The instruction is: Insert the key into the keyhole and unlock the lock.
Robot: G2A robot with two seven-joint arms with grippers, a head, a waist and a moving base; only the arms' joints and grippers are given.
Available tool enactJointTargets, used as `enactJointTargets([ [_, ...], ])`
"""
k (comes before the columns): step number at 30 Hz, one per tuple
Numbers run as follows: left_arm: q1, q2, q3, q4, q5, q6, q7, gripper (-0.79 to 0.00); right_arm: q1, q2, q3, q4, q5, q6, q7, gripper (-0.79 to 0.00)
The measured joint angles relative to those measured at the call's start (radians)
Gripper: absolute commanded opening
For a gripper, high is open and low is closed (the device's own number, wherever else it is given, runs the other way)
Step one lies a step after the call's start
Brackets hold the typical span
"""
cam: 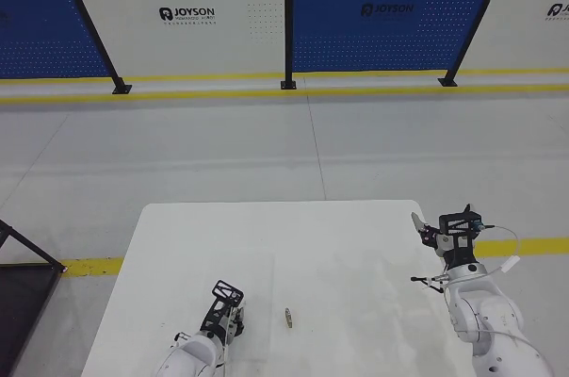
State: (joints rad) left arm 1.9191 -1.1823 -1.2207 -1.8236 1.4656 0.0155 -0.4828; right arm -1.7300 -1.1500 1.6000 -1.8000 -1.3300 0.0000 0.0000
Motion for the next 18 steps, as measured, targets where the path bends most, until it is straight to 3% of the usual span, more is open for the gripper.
enactJointTargets([
  [2, 0.0, 0.0, -0.001, 0.0, 0.001, 0.001, -0.001, -0.693, 0.0, 0.0, 0.0, 0.0, 0.0, 0.0, 0.0, 0.0],
  [10, 0.005, 0.001, -0.007, -0.008, -0.001, 0.005, 0.005, -0.785, 0.0, 0.0, 0.0, 0.0, 0.0, 0.0, 0.0, 0.0],
  [18, 0.026, 0.004, -0.018, -0.029, 0.003, 0.006, 0.018, -0.785, 0.0, 0.0, 0.0, 0.0, 0.0, 0.0, 0.0, 0.0],
])
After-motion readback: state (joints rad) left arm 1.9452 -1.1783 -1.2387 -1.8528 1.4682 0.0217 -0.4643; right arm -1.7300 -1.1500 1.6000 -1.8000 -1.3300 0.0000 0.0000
